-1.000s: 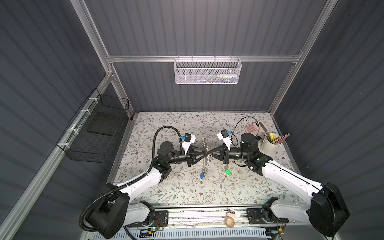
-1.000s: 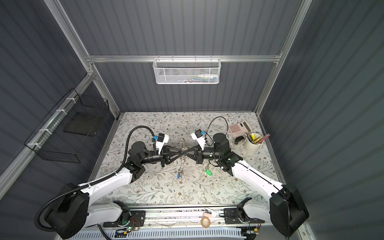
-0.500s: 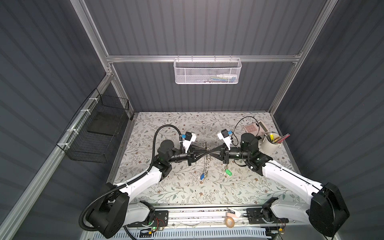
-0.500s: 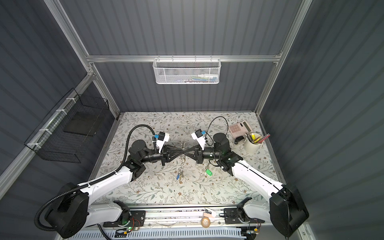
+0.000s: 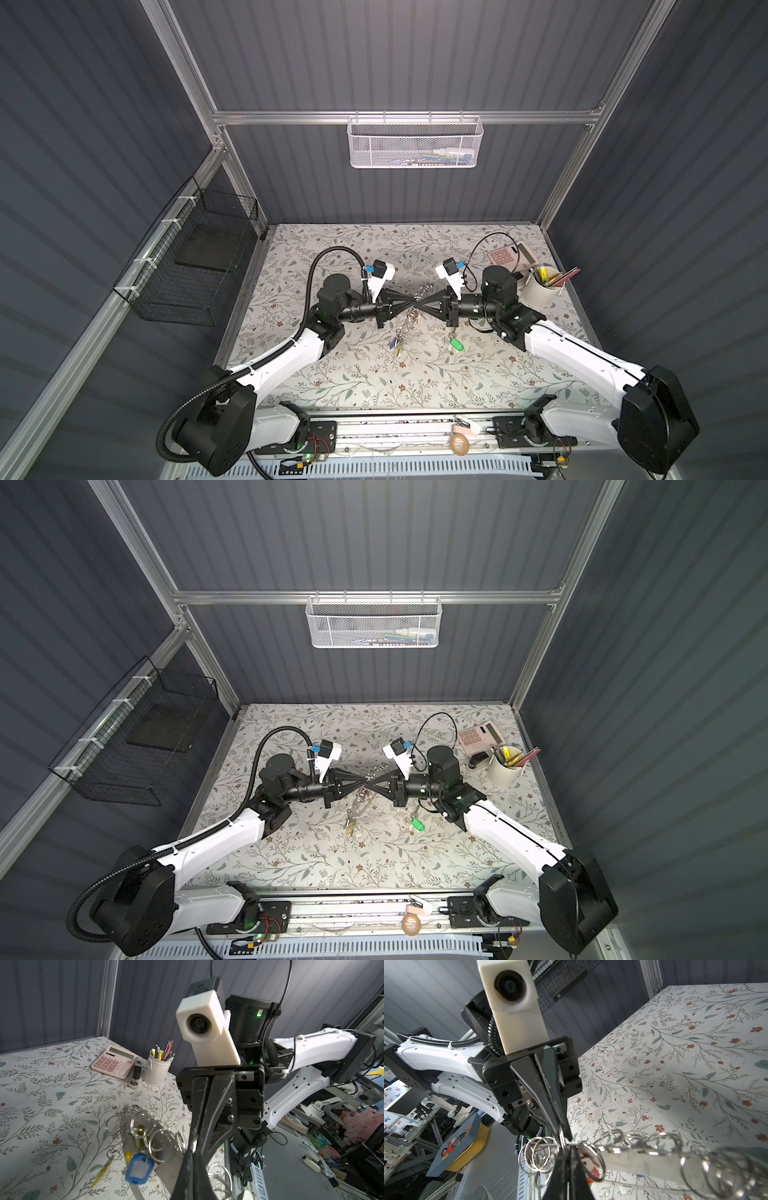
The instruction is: Put the keys on the keyring
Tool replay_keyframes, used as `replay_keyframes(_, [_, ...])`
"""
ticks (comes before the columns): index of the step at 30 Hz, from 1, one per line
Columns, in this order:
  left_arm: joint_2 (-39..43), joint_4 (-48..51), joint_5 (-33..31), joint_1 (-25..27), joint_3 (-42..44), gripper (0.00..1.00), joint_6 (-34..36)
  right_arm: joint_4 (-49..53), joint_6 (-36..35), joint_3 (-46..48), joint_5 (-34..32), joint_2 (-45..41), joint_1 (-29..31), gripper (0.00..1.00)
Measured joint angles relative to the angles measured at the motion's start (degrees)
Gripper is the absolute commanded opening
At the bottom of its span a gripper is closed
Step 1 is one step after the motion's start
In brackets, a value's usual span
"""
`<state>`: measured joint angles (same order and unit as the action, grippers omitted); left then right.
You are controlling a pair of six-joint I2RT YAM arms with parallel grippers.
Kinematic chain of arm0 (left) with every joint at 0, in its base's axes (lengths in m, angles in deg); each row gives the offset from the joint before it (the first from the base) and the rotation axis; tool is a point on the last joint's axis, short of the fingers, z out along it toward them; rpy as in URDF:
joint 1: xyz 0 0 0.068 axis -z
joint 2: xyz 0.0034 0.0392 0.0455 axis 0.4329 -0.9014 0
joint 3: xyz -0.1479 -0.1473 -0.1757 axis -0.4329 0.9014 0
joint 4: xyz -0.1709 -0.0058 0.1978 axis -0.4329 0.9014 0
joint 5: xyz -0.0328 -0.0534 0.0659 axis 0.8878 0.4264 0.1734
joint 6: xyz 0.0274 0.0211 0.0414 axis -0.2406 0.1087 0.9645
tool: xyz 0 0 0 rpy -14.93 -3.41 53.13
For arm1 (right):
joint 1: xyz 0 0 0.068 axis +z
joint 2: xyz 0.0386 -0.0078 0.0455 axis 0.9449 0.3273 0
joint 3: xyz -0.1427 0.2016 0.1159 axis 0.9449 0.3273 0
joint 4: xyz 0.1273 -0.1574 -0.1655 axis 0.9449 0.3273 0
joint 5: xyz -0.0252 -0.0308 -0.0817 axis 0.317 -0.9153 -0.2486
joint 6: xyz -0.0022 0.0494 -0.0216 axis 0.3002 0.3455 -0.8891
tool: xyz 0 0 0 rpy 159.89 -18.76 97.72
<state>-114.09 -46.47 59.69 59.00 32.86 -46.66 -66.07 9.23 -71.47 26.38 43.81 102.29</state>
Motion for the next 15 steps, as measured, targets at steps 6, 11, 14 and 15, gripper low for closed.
replay_keyframes(6, [0.92,20.70,-0.42,0.13,-8.37,0.00,11.47,2.34,-2.43,0.00,-0.52,-2.08,-0.37,0.28])
replay_keyframes(11, [0.31,39.80,-1.05,0.13,-18.58,0.00,23.17,5.79,-4.83,0.24,-1.77,-6.97,-1.22,0.36])
replay_keyframes(14, [-1.73,50.34,-1.49,0.48,-25.77,0.00,30.18,7.65,-6.38,0.68,-3.08,-10.19,-1.40,0.37])
replay_keyframes(15, [-2.56,53.24,-1.57,0.63,-27.56,0.00,32.17,8.37,-7.02,0.74,-3.76,-11.08,-1.40,0.37])
